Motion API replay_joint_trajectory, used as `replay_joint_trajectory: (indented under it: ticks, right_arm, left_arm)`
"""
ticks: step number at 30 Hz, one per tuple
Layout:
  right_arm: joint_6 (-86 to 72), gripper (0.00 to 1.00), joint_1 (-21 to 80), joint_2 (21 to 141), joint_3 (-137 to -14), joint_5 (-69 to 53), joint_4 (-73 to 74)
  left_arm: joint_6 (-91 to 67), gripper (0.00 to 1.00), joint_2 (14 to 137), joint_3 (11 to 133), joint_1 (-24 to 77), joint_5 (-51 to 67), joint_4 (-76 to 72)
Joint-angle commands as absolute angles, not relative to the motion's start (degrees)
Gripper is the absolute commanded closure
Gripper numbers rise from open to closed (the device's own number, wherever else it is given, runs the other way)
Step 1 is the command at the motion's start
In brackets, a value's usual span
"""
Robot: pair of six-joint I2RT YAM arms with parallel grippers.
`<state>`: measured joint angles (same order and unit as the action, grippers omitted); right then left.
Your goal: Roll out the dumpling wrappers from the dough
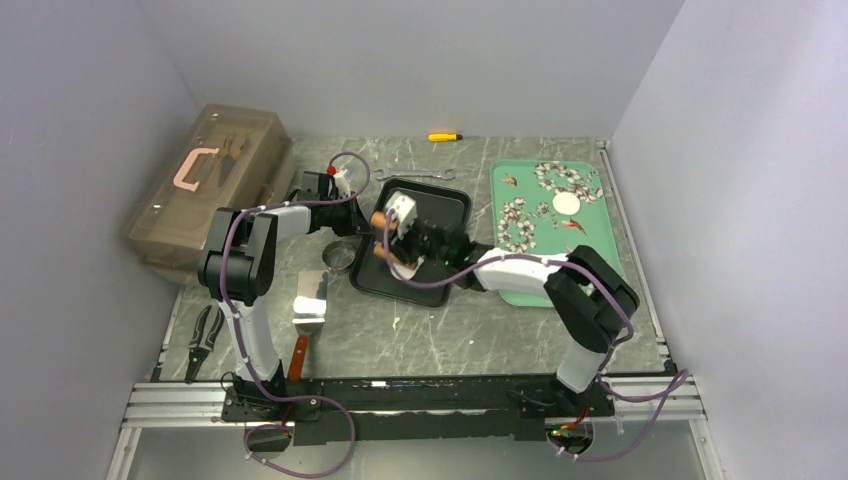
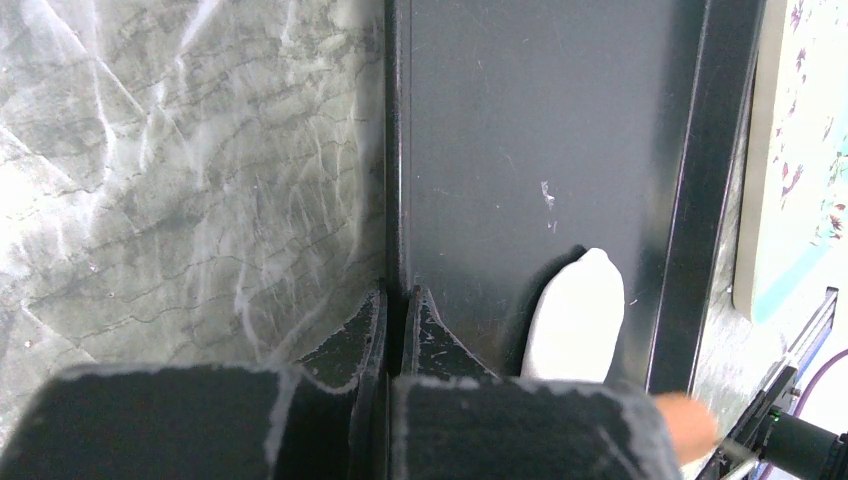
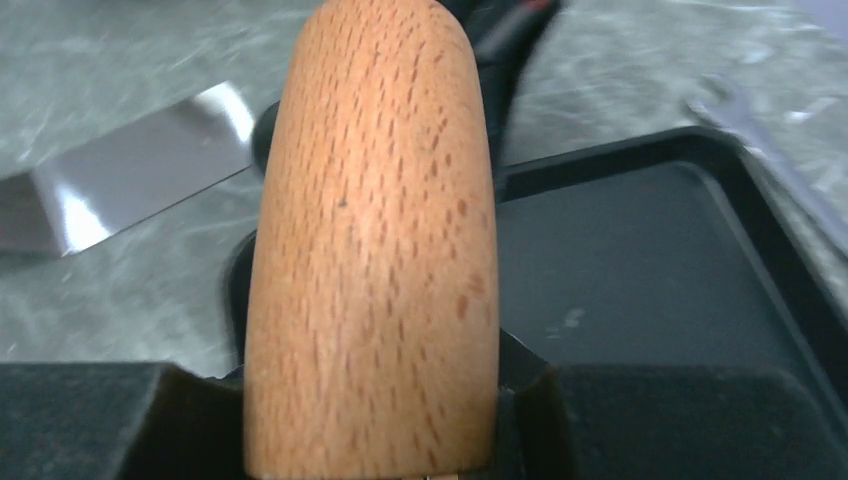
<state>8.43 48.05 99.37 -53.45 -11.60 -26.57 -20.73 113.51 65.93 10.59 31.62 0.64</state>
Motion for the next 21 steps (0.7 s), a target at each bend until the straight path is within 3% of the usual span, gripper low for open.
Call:
replay_joint_trajectory:
  ticks: [1, 9, 21]
  right_arm:
    - [3.12, 1.0, 43.62, 96.24, -55.88, -11.77, -26.39]
    - [-8.61, 1.0, 39.84, 103.25, -50.52, -12.58, -35.07]
    - [-1.07, 1.0, 38.14, 107.95, -39.51, 13.22, -38.68]
  left_arm:
    - [-19.34, 1.0, 114.9, 64.58, 10.72, 28.03, 3.79]
    - [-19.64, 1.0, 115.61, 64.82, 10.72, 28.5, 4.13]
    - [-19.59, 1.0, 115.43, 64.94, 10.71, 28.29, 4.13]
